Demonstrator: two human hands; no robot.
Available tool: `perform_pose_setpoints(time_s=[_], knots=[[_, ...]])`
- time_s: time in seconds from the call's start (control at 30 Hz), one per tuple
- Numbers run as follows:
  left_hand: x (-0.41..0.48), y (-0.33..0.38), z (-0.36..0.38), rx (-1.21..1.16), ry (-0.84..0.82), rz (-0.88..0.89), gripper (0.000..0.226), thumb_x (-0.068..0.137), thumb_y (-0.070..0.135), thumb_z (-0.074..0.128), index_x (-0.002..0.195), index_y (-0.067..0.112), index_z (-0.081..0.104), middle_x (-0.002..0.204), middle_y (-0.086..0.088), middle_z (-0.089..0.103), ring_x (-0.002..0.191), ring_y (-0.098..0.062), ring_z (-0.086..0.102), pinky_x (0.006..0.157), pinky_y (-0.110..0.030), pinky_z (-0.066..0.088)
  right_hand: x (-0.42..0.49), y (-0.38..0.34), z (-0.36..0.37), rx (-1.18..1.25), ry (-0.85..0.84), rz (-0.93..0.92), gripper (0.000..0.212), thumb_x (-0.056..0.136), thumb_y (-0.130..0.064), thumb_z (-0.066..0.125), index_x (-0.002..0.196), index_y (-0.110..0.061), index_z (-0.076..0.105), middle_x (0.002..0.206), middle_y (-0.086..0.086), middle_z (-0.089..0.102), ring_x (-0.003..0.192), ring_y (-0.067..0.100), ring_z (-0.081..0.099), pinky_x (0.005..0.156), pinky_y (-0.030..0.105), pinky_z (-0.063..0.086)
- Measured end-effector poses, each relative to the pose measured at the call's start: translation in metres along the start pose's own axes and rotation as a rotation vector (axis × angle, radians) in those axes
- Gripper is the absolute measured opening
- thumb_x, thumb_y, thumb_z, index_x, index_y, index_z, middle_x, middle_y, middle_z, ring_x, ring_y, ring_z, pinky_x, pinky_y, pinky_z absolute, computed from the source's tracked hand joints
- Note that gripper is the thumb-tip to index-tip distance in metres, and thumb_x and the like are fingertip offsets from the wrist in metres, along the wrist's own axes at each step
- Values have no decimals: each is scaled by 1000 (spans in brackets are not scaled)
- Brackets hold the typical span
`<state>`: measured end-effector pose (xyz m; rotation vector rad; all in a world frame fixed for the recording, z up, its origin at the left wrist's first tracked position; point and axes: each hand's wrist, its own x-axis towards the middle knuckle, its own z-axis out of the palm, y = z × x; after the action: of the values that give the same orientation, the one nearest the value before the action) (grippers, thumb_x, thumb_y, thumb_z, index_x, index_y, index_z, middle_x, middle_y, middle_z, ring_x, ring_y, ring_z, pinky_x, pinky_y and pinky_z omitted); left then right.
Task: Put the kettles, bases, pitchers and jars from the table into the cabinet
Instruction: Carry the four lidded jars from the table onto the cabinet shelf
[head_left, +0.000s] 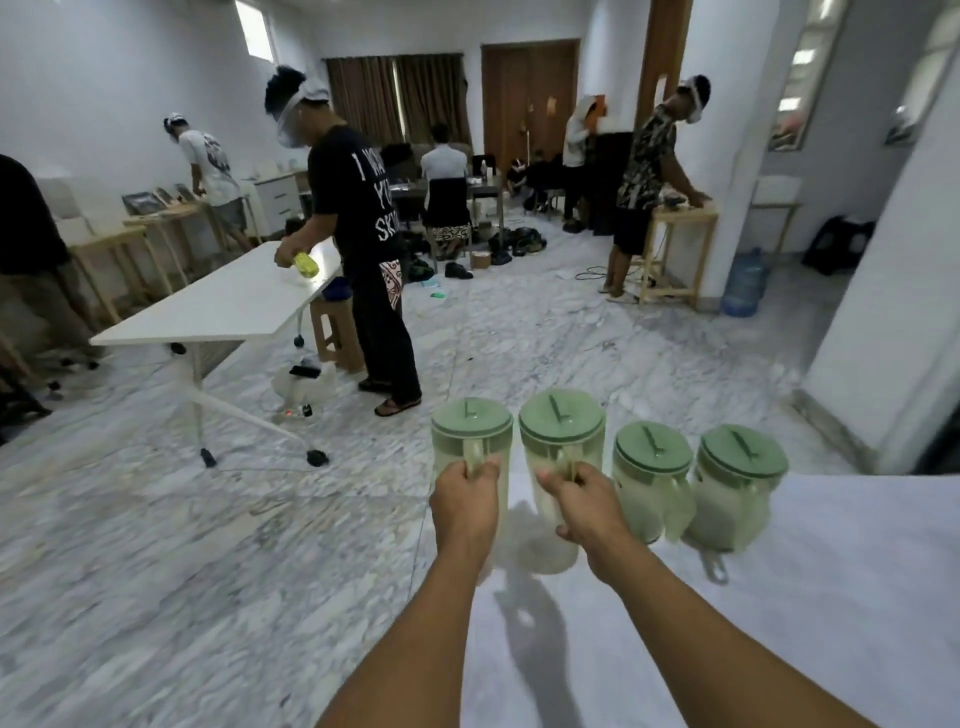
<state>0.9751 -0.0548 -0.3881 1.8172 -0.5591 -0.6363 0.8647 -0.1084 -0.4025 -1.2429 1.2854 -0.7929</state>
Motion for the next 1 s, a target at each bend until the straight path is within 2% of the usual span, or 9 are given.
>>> perform_pose_setpoints(time_s=[0.07, 0.1, 0.27, 0.37, 0.43, 0.6, 0.8, 0.93, 1.0], knots=[[-10, 19, -22, -13, -32, 75, 33, 89, 42, 58, 75, 13, 63, 79, -7, 67, 78, -28, 62, 63, -31, 41, -31, -22, -3, 43, 59, -38, 25, 92, -33, 64, 108, -13, 63, 108, 5, 64, 94, 22, 57, 77, 40, 53], [-18, 29, -33, -20, -52, 114, 34, 89, 43, 57, 74, 12, 62, 80, -8, 66, 77, -28, 61, 64, -31, 41, -48, -32, -6, 66, 98, -51, 28, 93, -34, 63, 110, -12, 62, 110, 5, 62, 96, 24, 55, 78, 41, 52], [-64, 63, -77, -73, -198, 283, 37, 90, 40, 58, 66, 12, 53, 78, -7, 57, 72, -26, 51, 63, -29, 34, -123, -65, -31, 138, 309, -128, 35, 93, -34, 64, 120, -12, 61, 123, 10, 62, 110, 30, 56, 92, 51, 53], [-91, 79, -88, -69, -279, 332, 41, 89, 42, 59, 81, 2, 66, 85, -12, 67, 74, -29, 56, 62, -29, 36, -164, -78, -57, 166, 415, -131, 35, 93, -32, 64, 120, -10, 61, 125, 11, 61, 111, 31, 56, 92, 50, 53], [-111, 93, -83, -68, -331, 373, 40, 89, 42, 58, 85, 2, 67, 93, -17, 70, 80, -32, 60, 64, -29, 38, -192, -88, -81, 181, 484, -149, 36, 93, -32, 64, 120, -9, 61, 126, 12, 61, 114, 32, 57, 91, 50, 53], [-191, 129, -45, -74, -493, 486, 41, 90, 40, 57, 91, 1, 69, 94, -17, 69, 83, -32, 60, 67, -31, 39, -269, -95, -163, 215, 691, -183, 40, 94, -32, 63, 126, -8, 60, 125, 8, 58, 108, 28, 54, 92, 49, 54], [-319, 156, 39, -116, -757, 587, 45, 88, 44, 57, 97, 2, 71, 100, -17, 71, 91, -34, 64, 70, -32, 42, -363, -76, -285, 229, 1008, -203, 39, 91, -33, 65, 124, -12, 63, 122, 9, 62, 106, 29, 56, 77, 41, 52], [-420, 164, 99, -132, -947, 638, 44, 90, 41, 57, 99, 0, 71, 100, -16, 70, 82, -29, 57, 68, -30, 40, -423, -46, -376, 239, 1191, -181, 44, 89, -35, 66, 126, -12, 61, 123, 10, 64, 108, 30, 58, 90, 48, 56], [-478, 164, 129, -147, -1049, 667, 43, 90, 40, 57, 98, 0, 71, 99, -17, 70, 78, -26, 57, 65, -29, 39, -455, -28, -424, 250, 1283, -169, 44, 88, -36, 67, 125, -13, 62, 122, 12, 65, 107, 31, 61, 90, 51, 56]])
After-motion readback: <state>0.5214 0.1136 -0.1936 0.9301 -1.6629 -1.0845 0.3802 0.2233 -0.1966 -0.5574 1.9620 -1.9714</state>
